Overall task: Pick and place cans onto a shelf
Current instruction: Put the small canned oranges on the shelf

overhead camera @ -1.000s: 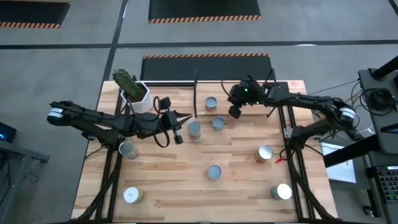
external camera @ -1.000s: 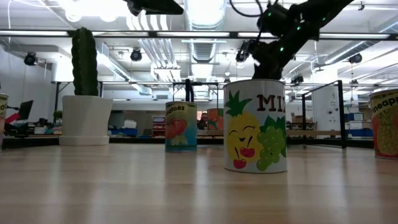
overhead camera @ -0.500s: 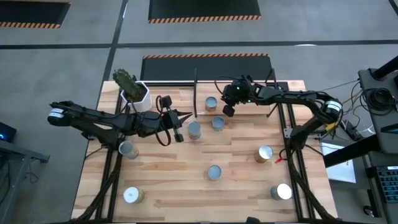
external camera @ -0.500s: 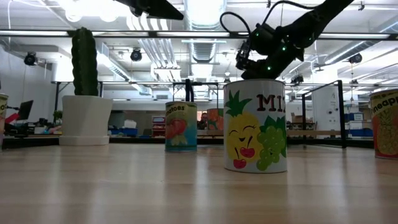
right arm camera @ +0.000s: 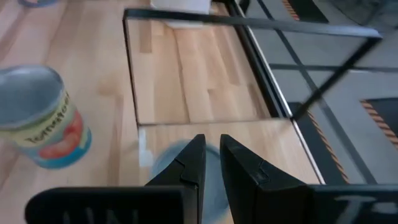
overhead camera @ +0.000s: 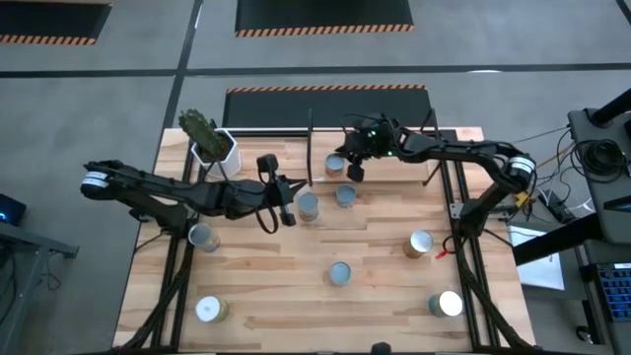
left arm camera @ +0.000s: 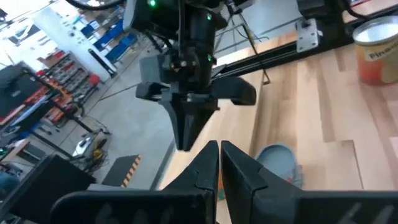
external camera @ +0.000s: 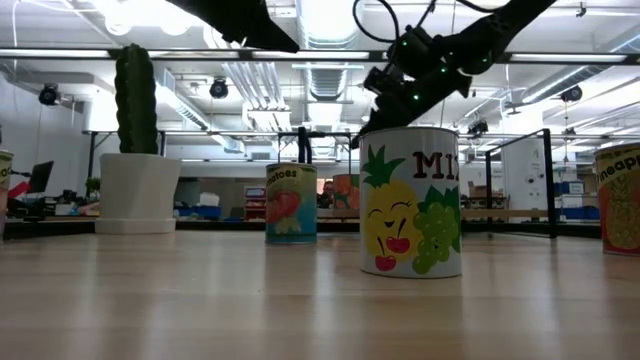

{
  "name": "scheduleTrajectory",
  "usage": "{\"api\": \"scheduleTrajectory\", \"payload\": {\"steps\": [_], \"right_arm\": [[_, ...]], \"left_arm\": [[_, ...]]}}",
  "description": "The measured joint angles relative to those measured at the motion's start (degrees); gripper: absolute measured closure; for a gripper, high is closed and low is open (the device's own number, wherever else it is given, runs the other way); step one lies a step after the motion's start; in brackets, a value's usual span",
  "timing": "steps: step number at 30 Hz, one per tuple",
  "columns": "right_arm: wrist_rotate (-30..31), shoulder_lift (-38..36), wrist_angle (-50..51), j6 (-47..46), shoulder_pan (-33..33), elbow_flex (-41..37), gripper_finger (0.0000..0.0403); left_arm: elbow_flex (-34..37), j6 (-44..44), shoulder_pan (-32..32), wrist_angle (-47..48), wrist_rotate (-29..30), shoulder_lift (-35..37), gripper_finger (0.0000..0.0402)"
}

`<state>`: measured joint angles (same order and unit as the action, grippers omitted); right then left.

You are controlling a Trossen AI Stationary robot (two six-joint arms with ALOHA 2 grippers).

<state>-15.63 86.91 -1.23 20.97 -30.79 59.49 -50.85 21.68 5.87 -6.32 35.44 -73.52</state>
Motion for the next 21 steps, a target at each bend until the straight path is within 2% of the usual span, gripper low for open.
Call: {"api": "scheduleTrajectory", "payload": {"steps": [9,21], "right_arm": [[-1.3,7.9,4.7,2.9,0.0,6.0,0.0365],[0.5,8.9,8.0,3.9,0.0,6.8,0.0365]], "left_arm": [[0.0,0.1,0.0,0.6,0.1,0.2,0.0402],[-0.1,-0.1,0.0,0.9,0.2,0.2,0.0402]]}}
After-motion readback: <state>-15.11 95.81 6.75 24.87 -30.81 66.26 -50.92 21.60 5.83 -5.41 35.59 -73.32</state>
